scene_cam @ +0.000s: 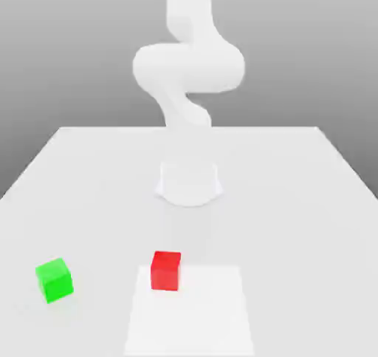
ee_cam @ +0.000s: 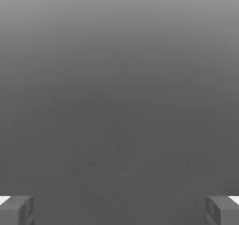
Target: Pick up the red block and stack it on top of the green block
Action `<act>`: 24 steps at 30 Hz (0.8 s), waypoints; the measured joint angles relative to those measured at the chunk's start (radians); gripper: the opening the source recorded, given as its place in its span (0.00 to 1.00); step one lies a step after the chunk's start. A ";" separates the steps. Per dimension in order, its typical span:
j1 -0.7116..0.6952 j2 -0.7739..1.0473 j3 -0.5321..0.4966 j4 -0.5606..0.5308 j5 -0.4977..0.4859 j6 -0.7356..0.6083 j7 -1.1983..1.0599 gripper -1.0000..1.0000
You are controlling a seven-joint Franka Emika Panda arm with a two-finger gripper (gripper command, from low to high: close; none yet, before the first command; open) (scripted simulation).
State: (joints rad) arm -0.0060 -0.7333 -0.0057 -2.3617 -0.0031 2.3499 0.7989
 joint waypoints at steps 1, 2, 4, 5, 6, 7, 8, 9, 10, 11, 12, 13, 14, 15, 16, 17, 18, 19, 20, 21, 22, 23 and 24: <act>-0.003 0.033 -0.003 -0.029 -0.002 0.024 -0.001 0.50; -0.006 0.066 -0.006 -0.058 -0.003 0.049 -0.001 0.50; -0.012 0.130 -0.011 -0.115 -0.006 0.096 -0.002 0.50; -0.015 0.162 -0.014 -0.143 -0.008 0.119 -0.003 0.50; -0.018 0.194 -0.017 -0.172 -0.009 0.143 -0.004 0.50; -0.021 0.226 -0.020 -0.200 -0.010 0.166 -0.004 0.50; -0.024 0.259 -0.023 -0.229 -0.011 0.190 -0.005 0.50; -0.027 0.292 -0.026 -0.258 -0.012 0.214 -0.006 0.50; -0.030 0.325 -0.029 -0.287 -0.013 0.238 -0.007 0.50; -0.033 0.359 -0.033 -0.316 -0.014 0.263 -0.008 0.50; -0.037 0.394 -0.036 -0.347 -0.015 0.288 -0.009 0.50; -0.038 0.431 -0.041 -0.377 -0.016 0.314 -0.010 0.50; -0.041 0.469 -0.045 -0.409 -0.017 0.341 -0.011 0.50; -0.045 0.509 -0.049 -0.442 -0.017 0.370 -0.013 0.50; -0.048 0.552 -0.053 -0.475 -0.017 0.400 -0.015 0.50; -0.050 0.609 -0.057 -0.501 -0.014 0.441 -0.019 0.50; -0.051 0.664 -0.059 -0.514 -0.008 0.483 -0.025 0.50; -0.052 0.710 -0.058 -0.518 0.001 0.520 -0.032 0.50; -0.053 0.751 -0.056 -0.517 0.010 0.553 -0.039 0.50; -0.055 0.790 -0.051 -0.514 0.020 0.586 -0.046 0.50; -0.061 0.827 -0.043 -0.510 0.030 0.618 -0.053 0.50; -0.070 0.864 -0.032 -0.506 0.035 0.649 -0.057 0.50; -0.079 0.901 -0.022 -0.501 0.041 0.680 -0.061 0.50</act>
State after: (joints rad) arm -0.0847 0.1672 -0.0277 -2.8627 0.0381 3.0302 0.7377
